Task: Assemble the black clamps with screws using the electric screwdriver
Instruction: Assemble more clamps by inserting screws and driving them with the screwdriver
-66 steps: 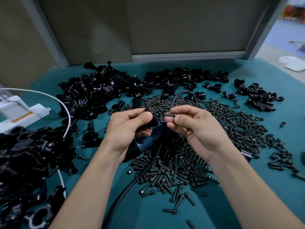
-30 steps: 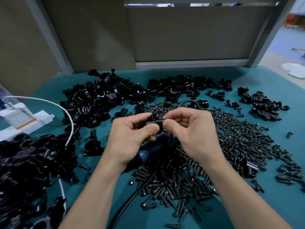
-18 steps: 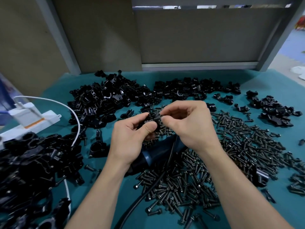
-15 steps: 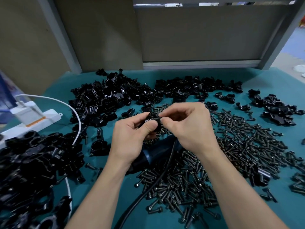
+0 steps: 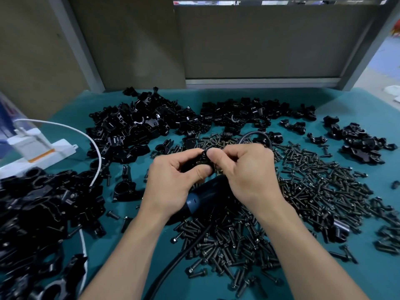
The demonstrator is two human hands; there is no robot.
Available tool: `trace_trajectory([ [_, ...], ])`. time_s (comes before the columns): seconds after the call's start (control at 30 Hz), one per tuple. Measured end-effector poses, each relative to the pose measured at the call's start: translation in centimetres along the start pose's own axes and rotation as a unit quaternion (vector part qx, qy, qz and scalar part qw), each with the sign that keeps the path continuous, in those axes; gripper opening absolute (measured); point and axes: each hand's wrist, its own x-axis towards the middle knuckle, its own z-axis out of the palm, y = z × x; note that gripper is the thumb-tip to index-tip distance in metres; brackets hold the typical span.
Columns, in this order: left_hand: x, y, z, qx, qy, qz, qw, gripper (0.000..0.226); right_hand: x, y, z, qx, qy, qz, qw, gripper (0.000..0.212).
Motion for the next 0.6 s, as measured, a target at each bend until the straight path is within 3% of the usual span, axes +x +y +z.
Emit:
trace_trajectory([
  [0.1,0.0,-0.2,0.1,-0.005,0.011,-0.012,1.000,0.035,0.0,-0.2,-0.5,0.018,-0.035,-0.013,0.999,0.045],
  [0.2,-0.2,-0.1,0.1,-0.012,0.016,-0.018,1.000,0.041,0.1,-0.3,-1.5,0.000,-0.113,-0.026,0.993,0.016],
  [0.23,-0.2,-0.2,0.1,-0.010,0.016,-0.018,1.000,0.041,0.1,-0.4,-1.5,-0.006,-0.127,-0.029,0.991,0.016],
  [0.37,0.0,-0.2,0.1,-0.020,0.018,-0.022,0.999,0.041,0.0,-0.8,-0.6,0.001,-0.092,0.018,0.996,0.023],
  [0.47,-0.2,0.2,-0.1,0.002,-0.005,0.000,1.000,0.032,-0.2,-0.9,-0.4,-0.017,-0.042,-0.001,0.999,0.032],
  [0.6,-0.1,0.4,-0.2,-0.046,0.023,-0.024,0.998,0.031,-0.2,-1.0,-1.2,-0.003,-0.071,-0.036,0.997,0.018],
])
